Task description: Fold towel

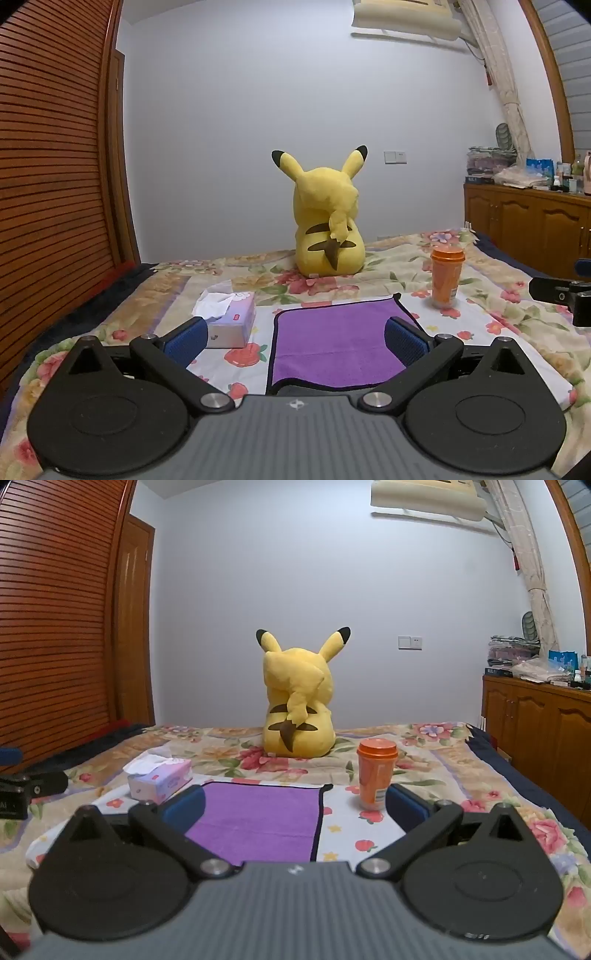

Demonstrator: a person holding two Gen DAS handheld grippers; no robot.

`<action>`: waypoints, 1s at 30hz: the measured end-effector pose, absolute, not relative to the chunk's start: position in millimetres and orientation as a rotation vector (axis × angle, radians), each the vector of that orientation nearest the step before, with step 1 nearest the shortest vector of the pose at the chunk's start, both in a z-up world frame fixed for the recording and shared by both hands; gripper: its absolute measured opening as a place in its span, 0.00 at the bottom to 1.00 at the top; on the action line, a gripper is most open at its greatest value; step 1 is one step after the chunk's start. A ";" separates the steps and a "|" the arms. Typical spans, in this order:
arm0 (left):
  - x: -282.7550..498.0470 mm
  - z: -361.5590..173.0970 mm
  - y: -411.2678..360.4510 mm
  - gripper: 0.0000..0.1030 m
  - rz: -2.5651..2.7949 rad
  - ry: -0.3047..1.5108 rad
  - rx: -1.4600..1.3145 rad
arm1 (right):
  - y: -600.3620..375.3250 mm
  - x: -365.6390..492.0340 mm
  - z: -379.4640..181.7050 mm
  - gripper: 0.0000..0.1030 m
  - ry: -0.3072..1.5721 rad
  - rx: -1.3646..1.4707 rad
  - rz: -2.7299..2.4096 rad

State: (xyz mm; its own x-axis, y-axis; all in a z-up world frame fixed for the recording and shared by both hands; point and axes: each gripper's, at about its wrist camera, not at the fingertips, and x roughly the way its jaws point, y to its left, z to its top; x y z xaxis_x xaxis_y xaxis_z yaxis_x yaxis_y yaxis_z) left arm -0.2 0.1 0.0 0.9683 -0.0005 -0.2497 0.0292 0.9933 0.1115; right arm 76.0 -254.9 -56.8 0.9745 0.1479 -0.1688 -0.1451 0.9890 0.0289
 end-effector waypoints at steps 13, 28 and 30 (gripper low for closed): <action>-0.1 0.0 0.0 1.00 -0.016 0.254 0.115 | -256.3 75.5 -56.0 1.00 0.170 0.023 0.151; 0.2 0.2 0.5 1.00 -0.015 0.253 0.119 | -257.0 75.2 -56.2 1.00 0.171 0.027 0.148; 0.1 0.2 0.1 1.00 -0.014 0.253 0.120 | -257.0 75.1 -56.3 1.00 0.170 0.027 0.148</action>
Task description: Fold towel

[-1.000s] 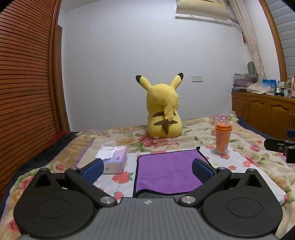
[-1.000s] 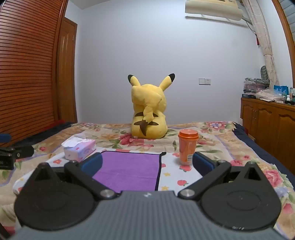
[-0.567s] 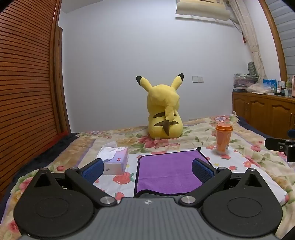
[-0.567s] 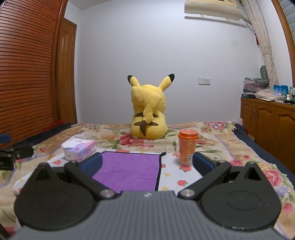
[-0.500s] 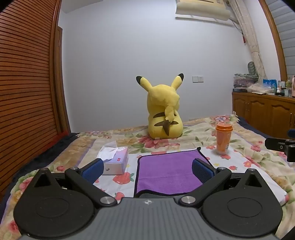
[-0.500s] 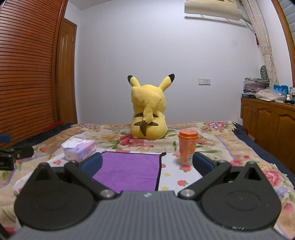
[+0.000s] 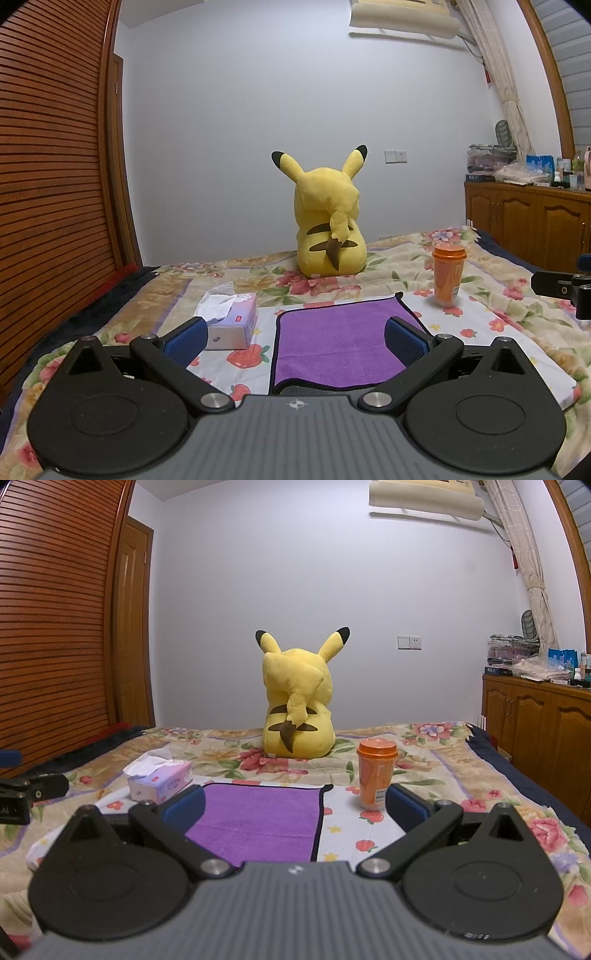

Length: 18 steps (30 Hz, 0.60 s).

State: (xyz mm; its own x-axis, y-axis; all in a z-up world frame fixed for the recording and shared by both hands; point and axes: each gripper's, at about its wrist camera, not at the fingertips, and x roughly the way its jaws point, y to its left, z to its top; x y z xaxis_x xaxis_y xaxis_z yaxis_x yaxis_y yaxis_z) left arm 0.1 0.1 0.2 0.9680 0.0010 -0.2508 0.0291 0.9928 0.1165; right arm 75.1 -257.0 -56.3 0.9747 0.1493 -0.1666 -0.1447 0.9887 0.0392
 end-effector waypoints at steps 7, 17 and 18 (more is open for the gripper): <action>0.2 0.3 0.1 1.00 -0.015 0.253 0.121 | -256.8 75.0 -56.4 1.00 0.170 0.028 0.148; 0.1 0.1 -0.6 1.00 -0.013 0.253 0.126 | -257.1 75.2 -56.7 1.00 0.170 0.029 0.148; 0.2 0.1 -0.6 1.00 -0.014 0.253 0.126 | -257.0 75.2 -56.7 1.00 0.170 0.029 0.148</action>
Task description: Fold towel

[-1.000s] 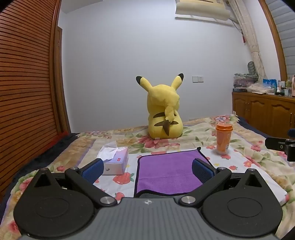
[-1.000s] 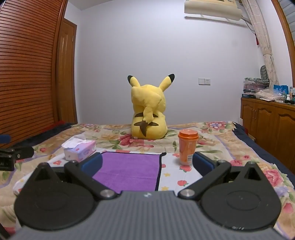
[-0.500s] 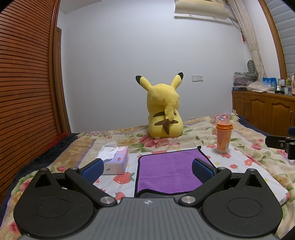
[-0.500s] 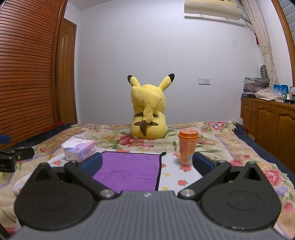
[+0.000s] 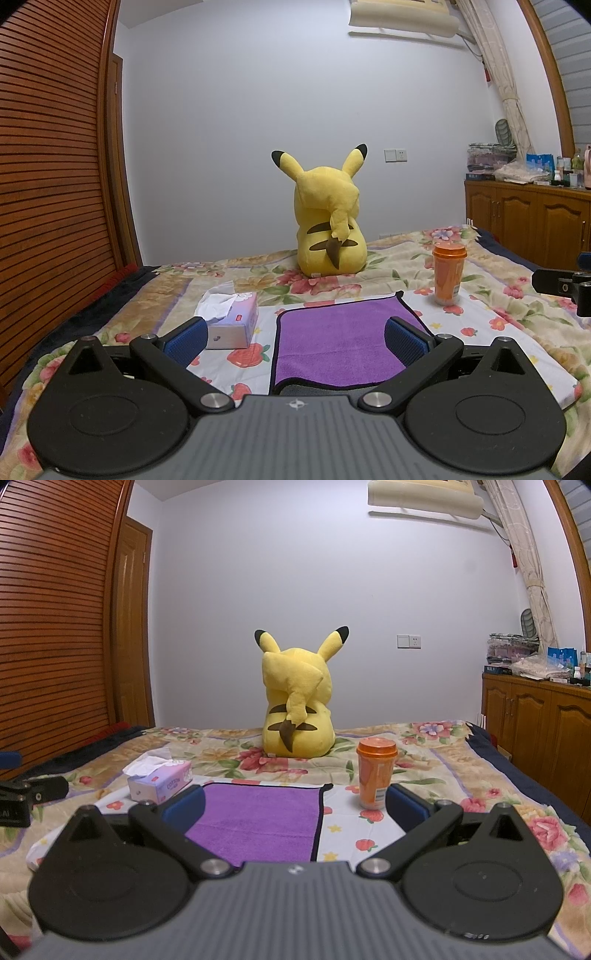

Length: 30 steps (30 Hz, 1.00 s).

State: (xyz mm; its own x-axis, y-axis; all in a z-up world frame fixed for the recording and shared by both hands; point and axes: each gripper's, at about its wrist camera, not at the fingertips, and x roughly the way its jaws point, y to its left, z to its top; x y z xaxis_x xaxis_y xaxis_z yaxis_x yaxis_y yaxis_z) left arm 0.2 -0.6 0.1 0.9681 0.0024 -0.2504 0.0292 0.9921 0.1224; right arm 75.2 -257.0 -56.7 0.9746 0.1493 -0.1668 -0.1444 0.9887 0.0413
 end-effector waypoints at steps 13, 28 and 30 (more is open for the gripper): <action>2.5 -4.4 1.5 1.00 -0.013 0.253 0.128 | -260.5 74.2 -57.4 1.00 0.172 0.031 0.146; 3.4 -4.9 1.8 1.00 -0.013 0.254 0.130 | -260.9 75.8 -56.5 1.00 0.173 0.033 0.147; 3.6 -5.2 1.9 1.00 -0.013 0.255 0.130 | -260.4 75.5 -56.3 1.00 0.173 0.033 0.147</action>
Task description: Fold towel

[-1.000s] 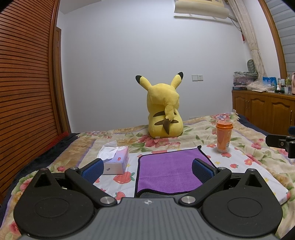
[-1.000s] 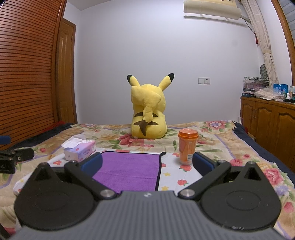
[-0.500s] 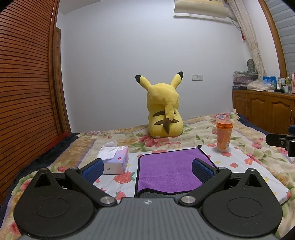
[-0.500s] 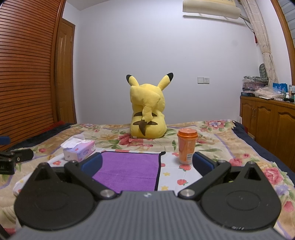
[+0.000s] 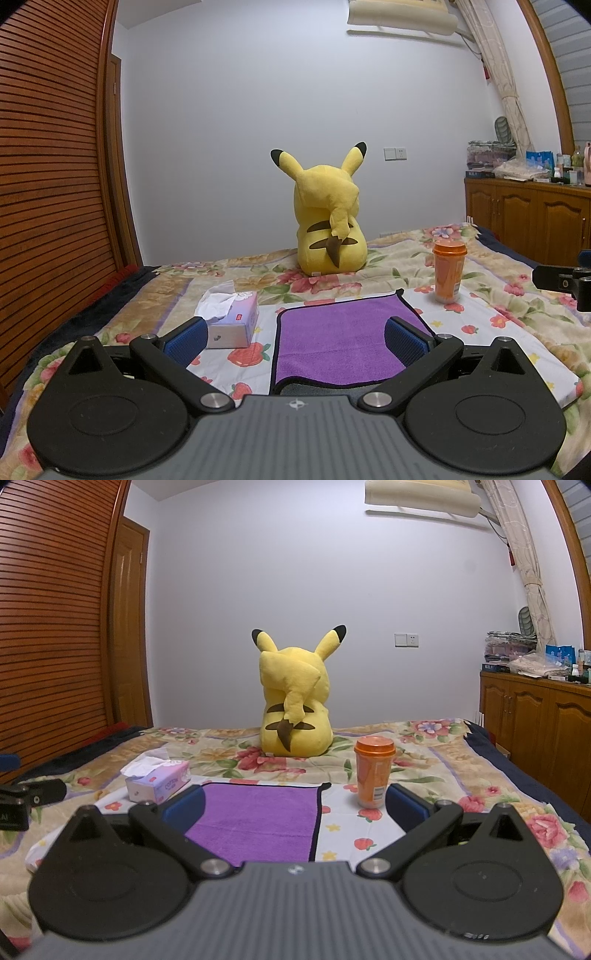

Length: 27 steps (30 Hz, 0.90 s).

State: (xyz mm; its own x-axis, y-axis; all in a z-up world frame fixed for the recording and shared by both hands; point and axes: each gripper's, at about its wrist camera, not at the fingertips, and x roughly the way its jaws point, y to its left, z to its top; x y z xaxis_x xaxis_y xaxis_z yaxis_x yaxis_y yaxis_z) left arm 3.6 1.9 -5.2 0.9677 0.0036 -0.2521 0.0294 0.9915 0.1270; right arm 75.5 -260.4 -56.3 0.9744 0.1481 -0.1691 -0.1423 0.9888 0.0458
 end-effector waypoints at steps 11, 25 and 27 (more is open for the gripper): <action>3.0 -12.2 2.2 1.00 -0.022 0.292 0.144 | -259.8 80.9 -64.0 1.00 0.185 0.021 0.153; 33.2 -20.3 1.0 1.00 -0.030 0.367 0.141 | -248.4 97.0 -68.5 1.00 0.242 0.005 0.164; 39.9 -22.7 1.7 1.00 -0.031 0.381 0.145 | -247.5 100.2 -69.0 1.00 0.249 0.005 0.161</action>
State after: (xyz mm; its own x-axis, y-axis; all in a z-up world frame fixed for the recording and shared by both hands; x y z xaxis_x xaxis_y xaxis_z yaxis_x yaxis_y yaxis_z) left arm 39.9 1.7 -22.7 0.9279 -0.0025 -0.3729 0.0571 0.9892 0.1354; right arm 100.2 -247.5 -69.0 0.9563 0.1588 -0.2453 -0.1577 0.9872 0.0246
